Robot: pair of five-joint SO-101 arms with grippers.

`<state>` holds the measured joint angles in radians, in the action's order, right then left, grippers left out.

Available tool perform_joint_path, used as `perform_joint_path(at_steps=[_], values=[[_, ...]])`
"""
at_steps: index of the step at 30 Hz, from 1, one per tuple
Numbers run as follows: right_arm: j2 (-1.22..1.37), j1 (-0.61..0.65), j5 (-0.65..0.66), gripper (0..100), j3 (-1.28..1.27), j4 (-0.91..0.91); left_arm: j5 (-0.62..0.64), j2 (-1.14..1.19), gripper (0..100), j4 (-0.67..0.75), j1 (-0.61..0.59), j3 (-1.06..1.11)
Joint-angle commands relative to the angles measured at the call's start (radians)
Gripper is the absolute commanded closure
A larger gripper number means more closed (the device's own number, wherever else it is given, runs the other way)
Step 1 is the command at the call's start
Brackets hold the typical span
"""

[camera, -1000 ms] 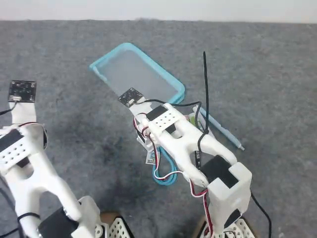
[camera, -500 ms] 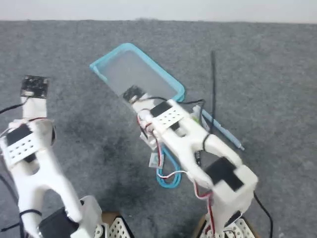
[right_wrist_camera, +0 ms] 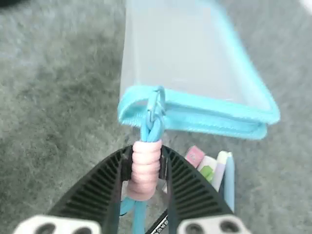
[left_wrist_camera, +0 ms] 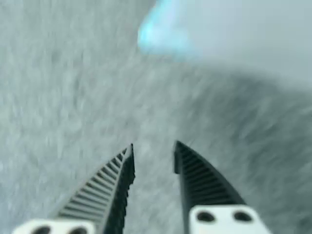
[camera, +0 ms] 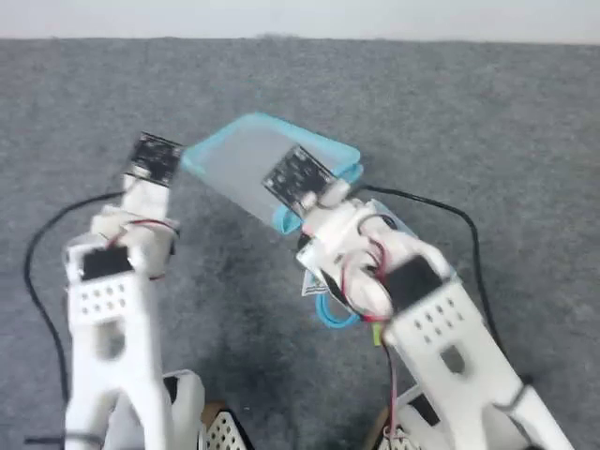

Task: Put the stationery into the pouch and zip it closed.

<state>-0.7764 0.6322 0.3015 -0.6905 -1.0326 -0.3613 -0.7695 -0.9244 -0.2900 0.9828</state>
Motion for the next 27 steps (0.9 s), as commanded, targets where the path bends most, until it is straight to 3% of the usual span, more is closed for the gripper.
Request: perform_joint_path(at_steps=[1,14,27], values=[[-0.091,-0.016,0.014,99.2,-0.018,-0.005,0.057,-0.273,83,-0.012,0.126,0.047],[-0.104,0.022,-0.034,99.2,-0.107,0.088,0.169,-0.729,74,-0.184,0.485,0.196],[-0.104,0.076,-0.087,99.2,-0.052,0.016,0.23,-0.592,72,0.107,0.463,0.332]])
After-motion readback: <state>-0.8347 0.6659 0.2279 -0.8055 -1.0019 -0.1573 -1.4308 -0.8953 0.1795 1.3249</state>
